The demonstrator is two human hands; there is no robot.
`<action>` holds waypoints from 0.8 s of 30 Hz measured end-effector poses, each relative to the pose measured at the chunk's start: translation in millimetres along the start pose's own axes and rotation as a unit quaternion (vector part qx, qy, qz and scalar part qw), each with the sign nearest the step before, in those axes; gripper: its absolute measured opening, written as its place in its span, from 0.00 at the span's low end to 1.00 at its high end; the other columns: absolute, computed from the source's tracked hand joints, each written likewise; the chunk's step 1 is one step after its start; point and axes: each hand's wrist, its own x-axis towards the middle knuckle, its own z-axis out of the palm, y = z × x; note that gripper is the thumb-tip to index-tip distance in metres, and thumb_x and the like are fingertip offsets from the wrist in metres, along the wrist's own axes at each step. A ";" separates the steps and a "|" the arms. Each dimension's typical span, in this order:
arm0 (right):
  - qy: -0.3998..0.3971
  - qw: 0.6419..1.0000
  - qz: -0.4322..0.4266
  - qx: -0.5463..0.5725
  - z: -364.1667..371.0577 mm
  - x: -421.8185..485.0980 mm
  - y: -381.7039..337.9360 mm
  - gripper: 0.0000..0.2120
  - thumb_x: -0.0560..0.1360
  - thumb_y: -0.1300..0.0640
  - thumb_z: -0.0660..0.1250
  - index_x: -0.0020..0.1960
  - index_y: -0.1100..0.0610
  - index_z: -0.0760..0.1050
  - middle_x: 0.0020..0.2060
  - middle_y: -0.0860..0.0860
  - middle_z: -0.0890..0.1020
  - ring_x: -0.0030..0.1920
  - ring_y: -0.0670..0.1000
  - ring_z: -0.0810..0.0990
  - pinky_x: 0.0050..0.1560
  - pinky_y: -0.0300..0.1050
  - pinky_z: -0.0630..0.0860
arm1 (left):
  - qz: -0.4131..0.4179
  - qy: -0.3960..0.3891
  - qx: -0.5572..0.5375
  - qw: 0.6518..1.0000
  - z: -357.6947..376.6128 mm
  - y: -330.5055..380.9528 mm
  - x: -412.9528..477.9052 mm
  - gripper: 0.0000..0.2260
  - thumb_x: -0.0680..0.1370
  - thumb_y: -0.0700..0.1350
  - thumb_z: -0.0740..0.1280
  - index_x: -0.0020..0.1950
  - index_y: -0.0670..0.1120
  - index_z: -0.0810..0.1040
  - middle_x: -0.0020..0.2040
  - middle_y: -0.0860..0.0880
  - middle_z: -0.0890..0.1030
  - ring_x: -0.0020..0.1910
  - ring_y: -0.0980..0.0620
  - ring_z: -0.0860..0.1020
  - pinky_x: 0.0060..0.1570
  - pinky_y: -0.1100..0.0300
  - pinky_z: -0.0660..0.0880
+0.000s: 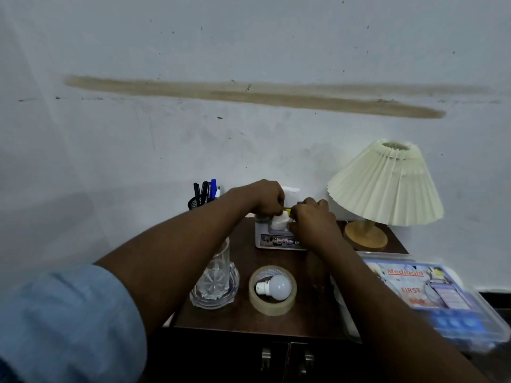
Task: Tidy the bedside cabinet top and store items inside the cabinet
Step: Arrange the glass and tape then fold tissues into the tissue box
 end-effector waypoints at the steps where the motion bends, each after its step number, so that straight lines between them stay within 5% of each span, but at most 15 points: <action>1: 0.000 1.000 0.002 0.008 0.0 0.4 0.1 0.12 0.77 0.50 0.69 0.57 0.53 0.79 0.55 0.56 0.78 0.56 0.59 0.73 0.51 0.53 0.75 | 0.001 -0.009 0.004 1.000 0.0 -2.0 -0.5 0.08 0.78 0.44 0.69 0.55 0.44 0.85 0.55 0.45 0.84 0.49 0.48 0.78 0.49 0.57 0.75; 11: -0.031 0.999 0.017 0.027 -6.4 5.5 1.6 0.10 0.77 0.50 0.65 0.54 0.53 0.80 0.50 0.57 0.78 0.52 0.61 0.74 0.53 0.52 0.74 | 0.018 -0.052 -0.010 0.998 4.8 -6.2 -6.4 0.16 0.76 0.54 0.72 0.57 0.45 0.82 0.51 0.48 0.81 0.50 0.48 0.78 0.51 0.55 0.75; 19: -0.066 0.996 0.008 0.064 -18.1 6.5 5.9 0.09 0.78 0.52 0.67 0.55 0.55 0.80 0.52 0.55 0.82 0.55 0.58 0.77 0.58 0.50 0.69 | 0.001 -0.005 0.014 1.000 17.2 -11.6 0.3 0.15 0.77 0.48 0.71 0.62 0.44 0.83 0.59 0.44 0.82 0.56 0.45 0.79 0.52 0.58 0.73; 24: -0.050 0.992 0.013 0.118 -29.7 2.7 4.5 0.11 0.79 0.61 0.62 0.56 0.59 0.82 0.53 0.56 0.84 0.54 0.57 0.79 0.57 0.49 0.75 | -0.013 0.002 -0.008 1.000 21.4 -16.3 4.4 0.14 0.77 0.51 0.72 0.58 0.44 0.84 0.55 0.45 0.82 0.49 0.48 0.77 0.48 0.58 0.72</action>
